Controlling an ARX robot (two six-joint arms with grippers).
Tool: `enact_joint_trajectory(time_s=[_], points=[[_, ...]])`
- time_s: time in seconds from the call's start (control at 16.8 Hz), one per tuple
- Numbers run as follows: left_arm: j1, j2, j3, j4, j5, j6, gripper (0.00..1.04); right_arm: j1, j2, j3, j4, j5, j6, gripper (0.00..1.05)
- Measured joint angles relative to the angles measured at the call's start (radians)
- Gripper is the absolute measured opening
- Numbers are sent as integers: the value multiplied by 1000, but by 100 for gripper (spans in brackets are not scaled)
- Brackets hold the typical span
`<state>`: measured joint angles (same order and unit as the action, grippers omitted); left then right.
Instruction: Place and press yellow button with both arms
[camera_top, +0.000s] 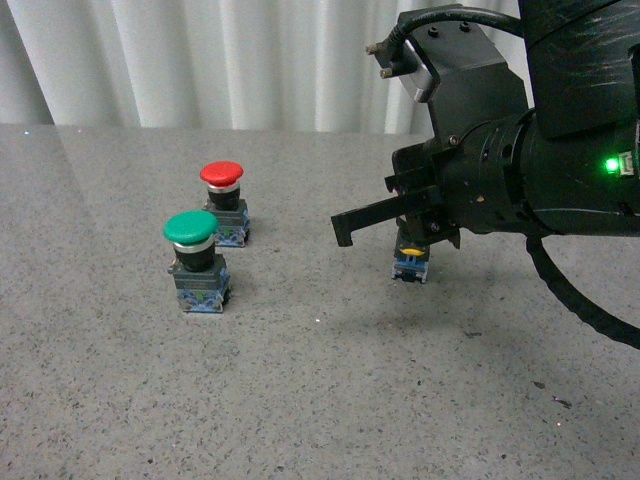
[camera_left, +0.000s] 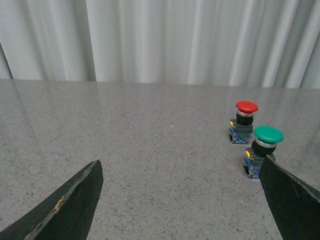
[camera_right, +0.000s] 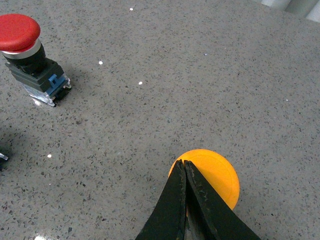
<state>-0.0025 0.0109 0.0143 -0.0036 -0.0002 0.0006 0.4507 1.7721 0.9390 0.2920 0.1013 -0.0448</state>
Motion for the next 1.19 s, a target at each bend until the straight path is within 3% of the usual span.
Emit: enact_joint_trajectory(time_s=[0.24, 0.71, 1.19], points=[[0, 0, 0, 0, 0, 0, 98, 0, 6, 11, -25, 6, 2, 2], [0, 0, 0, 0, 0, 0, 98, -6, -85, -27, 106, -22, 109, 2], [0, 0, 0, 0, 0, 0, 98, 65, -498, -145, 79, -71, 276, 2]])
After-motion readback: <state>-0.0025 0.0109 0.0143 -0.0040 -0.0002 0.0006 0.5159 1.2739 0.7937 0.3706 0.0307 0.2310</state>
